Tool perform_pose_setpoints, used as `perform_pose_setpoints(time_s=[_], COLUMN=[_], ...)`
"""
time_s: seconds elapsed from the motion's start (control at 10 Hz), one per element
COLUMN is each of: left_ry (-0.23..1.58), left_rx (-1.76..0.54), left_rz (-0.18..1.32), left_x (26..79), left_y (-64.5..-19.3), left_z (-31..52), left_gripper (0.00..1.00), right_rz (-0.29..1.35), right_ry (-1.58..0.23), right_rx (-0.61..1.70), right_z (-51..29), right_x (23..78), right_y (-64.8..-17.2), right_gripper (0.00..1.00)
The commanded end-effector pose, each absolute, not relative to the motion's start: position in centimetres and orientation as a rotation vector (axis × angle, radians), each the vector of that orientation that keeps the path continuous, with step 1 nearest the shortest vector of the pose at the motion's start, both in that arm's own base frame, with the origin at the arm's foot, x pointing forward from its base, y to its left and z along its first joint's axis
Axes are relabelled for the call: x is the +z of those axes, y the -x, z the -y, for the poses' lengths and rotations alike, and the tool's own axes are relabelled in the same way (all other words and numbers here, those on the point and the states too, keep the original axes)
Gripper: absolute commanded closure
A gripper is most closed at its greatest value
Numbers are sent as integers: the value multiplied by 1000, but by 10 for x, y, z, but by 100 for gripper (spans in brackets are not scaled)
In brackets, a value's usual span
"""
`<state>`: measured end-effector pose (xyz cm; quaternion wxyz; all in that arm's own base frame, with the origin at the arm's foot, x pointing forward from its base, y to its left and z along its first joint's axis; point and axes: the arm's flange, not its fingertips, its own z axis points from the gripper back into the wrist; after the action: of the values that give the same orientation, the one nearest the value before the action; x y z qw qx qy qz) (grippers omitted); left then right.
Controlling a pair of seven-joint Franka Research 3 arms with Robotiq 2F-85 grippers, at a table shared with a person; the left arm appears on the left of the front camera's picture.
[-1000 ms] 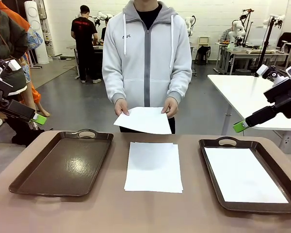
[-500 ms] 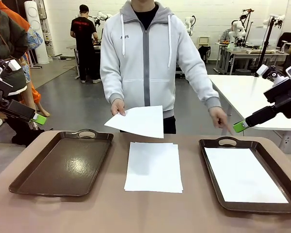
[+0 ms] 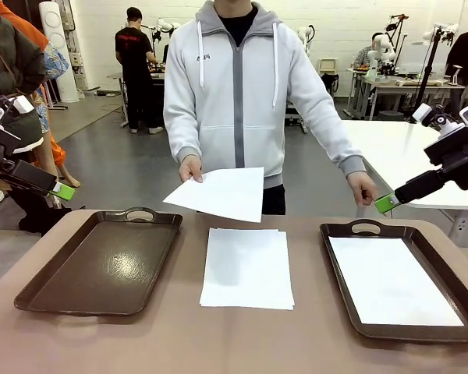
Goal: Sort the A4 documents.
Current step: Receive the A4 Paper.
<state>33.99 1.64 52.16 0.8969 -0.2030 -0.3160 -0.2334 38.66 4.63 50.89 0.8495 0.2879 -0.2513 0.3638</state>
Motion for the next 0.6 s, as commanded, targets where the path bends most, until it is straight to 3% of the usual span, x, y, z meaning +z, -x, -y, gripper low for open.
perform_pose_setpoints(time_s=[0.0,0.5], left_ry=[434,434], left_rx=[-484,-484], left_rz=[655,655], left_x=[521,521], left_y=[-340,-340], left_z=[-17,-17], left_gripper=[0,0], right_rz=[528,528], right_ry=[-608,-608], right_rx=[773,773], right_z=[-48,-48], right_x=[508,508], right_y=[-387,-387], right_gripper=[0,0])
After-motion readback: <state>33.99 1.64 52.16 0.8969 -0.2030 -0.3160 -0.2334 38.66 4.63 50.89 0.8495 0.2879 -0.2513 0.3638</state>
